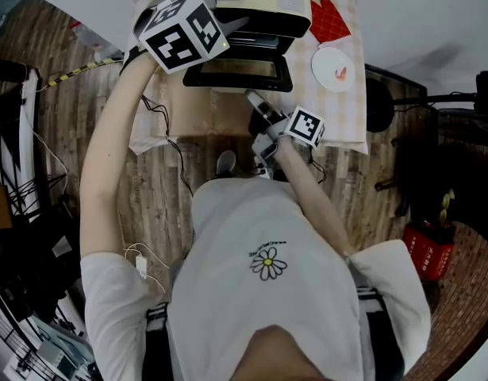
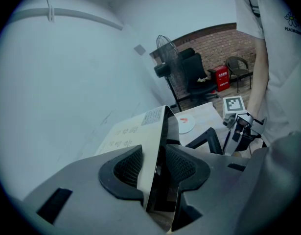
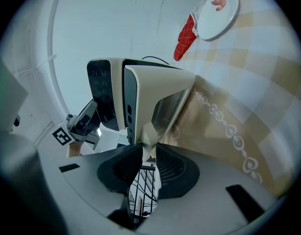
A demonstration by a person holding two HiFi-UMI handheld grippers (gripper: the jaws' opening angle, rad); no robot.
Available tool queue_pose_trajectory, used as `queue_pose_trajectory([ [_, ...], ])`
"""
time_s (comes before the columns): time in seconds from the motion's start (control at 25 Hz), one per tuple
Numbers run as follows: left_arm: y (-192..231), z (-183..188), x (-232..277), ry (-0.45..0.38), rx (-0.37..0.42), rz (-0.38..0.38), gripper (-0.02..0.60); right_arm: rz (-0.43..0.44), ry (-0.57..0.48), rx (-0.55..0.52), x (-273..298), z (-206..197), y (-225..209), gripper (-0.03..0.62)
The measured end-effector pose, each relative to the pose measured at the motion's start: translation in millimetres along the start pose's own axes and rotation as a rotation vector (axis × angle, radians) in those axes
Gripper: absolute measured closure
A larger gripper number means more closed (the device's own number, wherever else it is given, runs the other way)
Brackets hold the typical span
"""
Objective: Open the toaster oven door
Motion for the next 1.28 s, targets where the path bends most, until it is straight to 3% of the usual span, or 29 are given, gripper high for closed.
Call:
queue_pose_trajectory([
  [0.48, 0, -1, 2, 0.001, 0.000, 0.005, 0.420, -0.078, 0.033, 0.036, -9, -16, -17, 0.534],
  [0.72, -1, 0, 1, 0.003, -0.002, 0.003, 0.420, -0.084, 0.117, -0.069, -11, -17, -23, 0.534],
  [1.0, 0, 1, 1, 0.005, -0.006, 0.001, 0.420, -0.095, 0.165, -0.119, -12, -17, -31, 0.534],
  [1.28, 1, 0, 2, 0.003, -0.007, 0.002, 0.420, -0.127, 0.171, -0.061, -11, -22, -37, 0.550],
])
Point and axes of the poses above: the fingertips, and each gripper's own axes: x forward along the fingers, y to its left, z out of its top, the point moved 7 cm from there along -x, backward along the fingers
